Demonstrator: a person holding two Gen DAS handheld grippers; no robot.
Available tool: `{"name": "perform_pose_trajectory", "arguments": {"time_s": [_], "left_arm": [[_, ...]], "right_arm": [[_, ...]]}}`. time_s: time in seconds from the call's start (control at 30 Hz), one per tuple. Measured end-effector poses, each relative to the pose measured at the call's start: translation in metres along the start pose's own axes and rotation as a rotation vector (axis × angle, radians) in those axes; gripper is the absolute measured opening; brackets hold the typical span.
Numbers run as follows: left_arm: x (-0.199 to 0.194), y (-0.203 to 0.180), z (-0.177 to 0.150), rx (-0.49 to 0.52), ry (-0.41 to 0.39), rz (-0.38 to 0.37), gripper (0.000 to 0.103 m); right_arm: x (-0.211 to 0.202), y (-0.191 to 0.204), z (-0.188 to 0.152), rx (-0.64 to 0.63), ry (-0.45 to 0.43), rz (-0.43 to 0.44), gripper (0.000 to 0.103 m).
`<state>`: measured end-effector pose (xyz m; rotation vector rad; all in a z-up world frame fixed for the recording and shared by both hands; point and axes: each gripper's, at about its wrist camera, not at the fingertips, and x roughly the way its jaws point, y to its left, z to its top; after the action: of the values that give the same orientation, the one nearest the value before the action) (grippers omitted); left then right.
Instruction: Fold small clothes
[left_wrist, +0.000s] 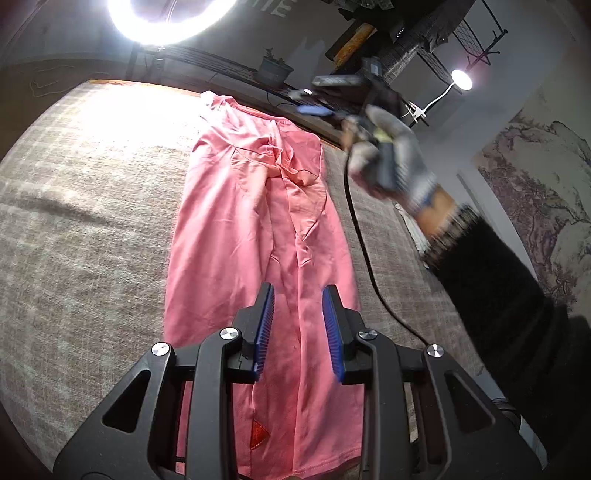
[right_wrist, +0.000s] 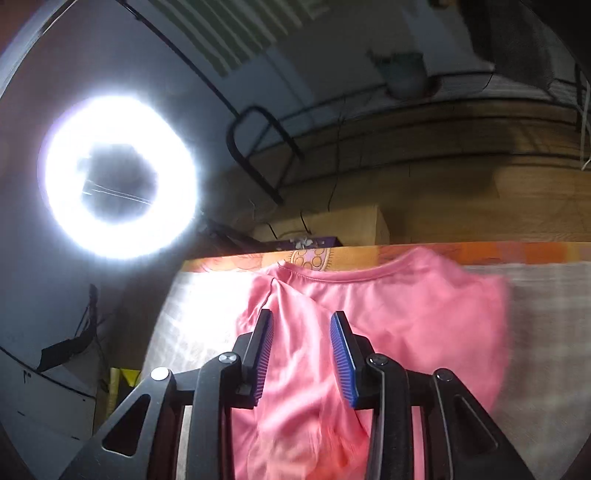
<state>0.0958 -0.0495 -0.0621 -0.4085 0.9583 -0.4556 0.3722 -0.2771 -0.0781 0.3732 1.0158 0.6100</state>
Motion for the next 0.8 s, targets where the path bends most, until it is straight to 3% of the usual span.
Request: {"name": "perform_pose_trajectory", "arguments": {"time_s": [0.13, 0.2, 0.33, 0.37, 0.4, 0.47, 0.57, 0.6, 0.67, 0.7, 0.73, 0.8], "left_arm": [[-0.004, -0.01, -0.003, 0.029, -0.009, -0.01, 0.026], [-0.005, -0.014, -0.005, 0.044, -0.009, -0.013, 0.026], [-0.006, -0.018, -0.007, 0.055, -0.011, -0.012, 0.026], [-0.006, -0.019, -0.007, 0.057, -0.015, -0.006, 0.026], [-0.006, -0.018, -0.007, 0.059, -0.018, 0.0, 0.026], [-0.006, -0.017, -0.006, 0.055, -0.019, 0.005, 0.026], [-0.003, -0.014, -0.005, 0.039, -0.009, 0.007, 0.026], [-0.002, -0.012, -0.005, 0.034, -0.007, 0.01, 0.026], [-0.002, -0.008, -0.004, 0.019, -0.006, 0.023, 0.026], [-0.003, -0.005, -0.004, 0.013, -0.01, 0.028, 0.026], [-0.004, -0.002, -0.003, 0.01, -0.017, 0.039, 0.026], [-0.009, 0.003, -0.004, 0.01, -0.032, 0.063, 0.026]], "right_arm": [[-0.021, 0.016, -0.041, -0.111, 0.068, -0.07, 0.04], [-0.011, 0.026, -0.068, -0.175, 0.125, -0.125, 0.046], [0.01, 0.035, -0.1, -0.288, 0.186, -0.245, 0.046], [0.014, 0.037, -0.104, -0.305, 0.192, -0.27, 0.036], [0.019, 0.039, -0.107, -0.317, 0.195, -0.301, 0.018], [0.023, 0.038, -0.108, -0.306, 0.199, -0.315, 0.002], [0.012, 0.032, -0.102, -0.21, 0.168, -0.182, 0.0], [0.011, 0.034, -0.101, -0.207, 0.168, -0.136, 0.001], [0.014, 0.046, -0.105, -0.267, 0.186, -0.153, 0.006], [0.015, 0.05, -0.107, -0.294, 0.203, -0.18, 0.025], [0.012, 0.053, -0.109, -0.296, 0.201, -0.195, 0.035], [-0.003, 0.055, -0.11, -0.267, 0.159, -0.181, 0.038]]}}
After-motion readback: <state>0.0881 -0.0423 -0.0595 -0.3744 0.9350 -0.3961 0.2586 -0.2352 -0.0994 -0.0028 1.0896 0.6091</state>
